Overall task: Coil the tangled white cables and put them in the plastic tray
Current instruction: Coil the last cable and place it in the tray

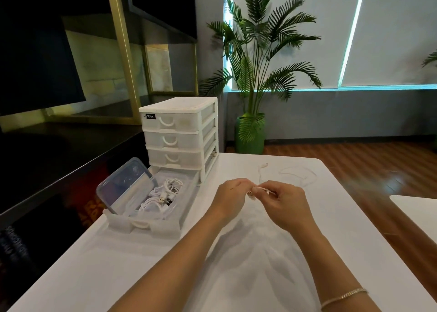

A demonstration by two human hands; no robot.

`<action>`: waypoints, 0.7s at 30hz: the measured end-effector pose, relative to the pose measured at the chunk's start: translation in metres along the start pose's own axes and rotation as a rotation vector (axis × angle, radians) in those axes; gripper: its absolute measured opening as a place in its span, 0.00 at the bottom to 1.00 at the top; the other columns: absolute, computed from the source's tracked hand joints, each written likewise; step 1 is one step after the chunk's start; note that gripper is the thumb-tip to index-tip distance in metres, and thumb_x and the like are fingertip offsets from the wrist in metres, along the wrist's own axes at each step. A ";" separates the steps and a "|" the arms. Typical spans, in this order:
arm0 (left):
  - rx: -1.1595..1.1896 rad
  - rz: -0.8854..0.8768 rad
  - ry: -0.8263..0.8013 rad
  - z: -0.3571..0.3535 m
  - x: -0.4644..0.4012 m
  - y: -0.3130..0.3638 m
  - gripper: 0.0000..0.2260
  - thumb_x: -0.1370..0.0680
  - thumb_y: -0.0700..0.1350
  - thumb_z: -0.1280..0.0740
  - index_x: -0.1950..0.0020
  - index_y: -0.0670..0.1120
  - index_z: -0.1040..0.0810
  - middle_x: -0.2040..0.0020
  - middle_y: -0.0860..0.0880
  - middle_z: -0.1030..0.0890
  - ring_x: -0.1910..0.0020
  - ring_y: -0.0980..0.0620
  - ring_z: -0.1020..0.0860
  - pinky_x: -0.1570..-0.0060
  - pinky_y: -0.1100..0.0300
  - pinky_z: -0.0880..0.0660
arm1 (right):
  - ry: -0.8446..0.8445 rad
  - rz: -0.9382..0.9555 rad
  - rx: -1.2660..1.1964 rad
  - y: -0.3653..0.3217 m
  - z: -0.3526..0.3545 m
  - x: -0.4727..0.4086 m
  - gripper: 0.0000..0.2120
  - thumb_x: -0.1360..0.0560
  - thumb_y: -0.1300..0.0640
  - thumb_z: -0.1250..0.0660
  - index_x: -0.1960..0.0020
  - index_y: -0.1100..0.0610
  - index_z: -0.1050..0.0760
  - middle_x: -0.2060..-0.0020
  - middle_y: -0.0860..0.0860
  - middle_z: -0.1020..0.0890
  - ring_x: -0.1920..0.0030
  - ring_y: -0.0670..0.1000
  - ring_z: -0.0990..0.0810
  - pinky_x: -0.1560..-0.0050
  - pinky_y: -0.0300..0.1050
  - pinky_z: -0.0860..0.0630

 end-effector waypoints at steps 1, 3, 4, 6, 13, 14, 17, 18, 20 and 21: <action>0.035 -0.013 0.004 0.000 0.001 -0.001 0.17 0.19 0.42 0.46 0.65 0.45 0.24 0.62 0.48 0.22 0.60 0.53 0.27 0.54 0.61 0.31 | -0.005 0.004 -0.013 -0.001 0.000 0.000 0.09 0.26 0.49 0.33 0.54 0.52 0.17 0.62 0.45 0.18 0.61 0.47 0.22 0.55 0.44 0.23; 0.138 0.020 -0.026 -0.003 0.004 -0.006 0.21 0.18 0.43 0.46 0.71 0.46 0.30 0.73 0.53 0.27 0.68 0.54 0.29 0.59 0.62 0.29 | -0.002 0.027 -0.003 -0.001 -0.001 0.000 0.08 0.26 0.49 0.34 0.57 0.51 0.19 0.65 0.44 0.20 0.63 0.46 0.23 0.58 0.44 0.24; 0.195 0.047 -0.060 -0.005 0.005 -0.007 0.22 0.18 0.43 0.46 0.73 0.46 0.32 0.77 0.54 0.29 0.72 0.54 0.30 0.60 0.60 0.26 | 0.007 0.031 0.010 0.000 -0.001 0.000 0.08 0.27 0.48 0.34 0.58 0.51 0.21 0.67 0.44 0.21 0.65 0.45 0.25 0.61 0.43 0.26; 0.243 0.089 -0.129 -0.009 0.006 -0.007 0.22 0.18 0.44 0.47 0.72 0.45 0.35 0.81 0.56 0.33 0.77 0.54 0.33 0.66 0.59 0.24 | 0.020 0.017 0.016 0.005 0.000 -0.002 0.09 0.28 0.46 0.33 0.59 0.51 0.23 0.69 0.44 0.24 0.68 0.44 0.28 0.64 0.41 0.30; 0.251 0.195 -0.434 -0.010 0.020 -0.010 0.17 0.17 0.50 0.50 0.60 0.45 0.30 0.80 0.55 0.40 0.80 0.58 0.44 0.80 0.68 0.43 | 0.019 0.050 -0.027 0.005 0.003 -0.002 0.07 0.30 0.47 0.31 0.63 0.49 0.24 0.73 0.46 0.24 0.71 0.46 0.29 0.67 0.42 0.30; 0.264 0.206 -0.472 -0.009 0.022 -0.011 0.16 0.17 0.50 0.50 0.57 0.45 0.28 0.79 0.55 0.40 0.80 0.58 0.44 0.80 0.67 0.43 | 0.020 0.051 -0.038 0.005 0.005 -0.001 0.06 0.30 0.48 0.30 0.63 0.48 0.24 0.73 0.45 0.24 0.71 0.46 0.29 0.67 0.41 0.30; 0.285 0.218 -0.594 -0.007 0.030 -0.017 0.13 0.17 0.48 0.49 0.51 0.46 0.27 0.78 0.56 0.39 0.79 0.59 0.42 0.77 0.67 0.37 | 0.036 0.035 -0.078 0.006 0.008 -0.001 0.06 0.32 0.49 0.28 0.65 0.46 0.24 0.70 0.48 0.20 0.70 0.47 0.27 0.66 0.43 0.29; 0.304 0.213 -0.636 -0.007 0.032 -0.018 0.12 0.17 0.47 0.49 0.50 0.47 0.27 0.78 0.56 0.37 0.79 0.58 0.40 0.74 0.67 0.32 | 0.040 0.028 -0.090 0.007 0.009 -0.001 0.06 0.33 0.49 0.27 0.65 0.45 0.24 0.69 0.49 0.20 0.69 0.48 0.27 0.65 0.43 0.28; 0.366 0.195 -0.701 -0.010 0.035 -0.017 0.10 0.17 0.43 0.48 0.49 0.46 0.27 0.76 0.55 0.30 0.78 0.58 0.33 0.65 0.64 0.25 | 0.052 0.013 -0.109 0.007 0.010 -0.002 0.06 0.33 0.51 0.27 0.66 0.46 0.23 0.68 0.46 0.19 0.66 0.48 0.24 0.63 0.44 0.26; 0.393 0.189 -0.708 -0.011 0.035 -0.016 0.10 0.17 0.41 0.48 0.50 0.46 0.27 0.73 0.53 0.24 0.75 0.58 0.28 0.63 0.63 0.24 | 0.062 0.011 -0.119 0.007 0.012 -0.002 0.06 0.33 0.52 0.27 0.66 0.45 0.23 0.67 0.44 0.19 0.64 0.49 0.23 0.61 0.44 0.25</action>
Point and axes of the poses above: each hand's wrist, its own x-axis away from the middle knuckle, its own z-axis out of the back of the hand, y = z × x, the point moved 8 cm from there along -x, towards the middle knuckle
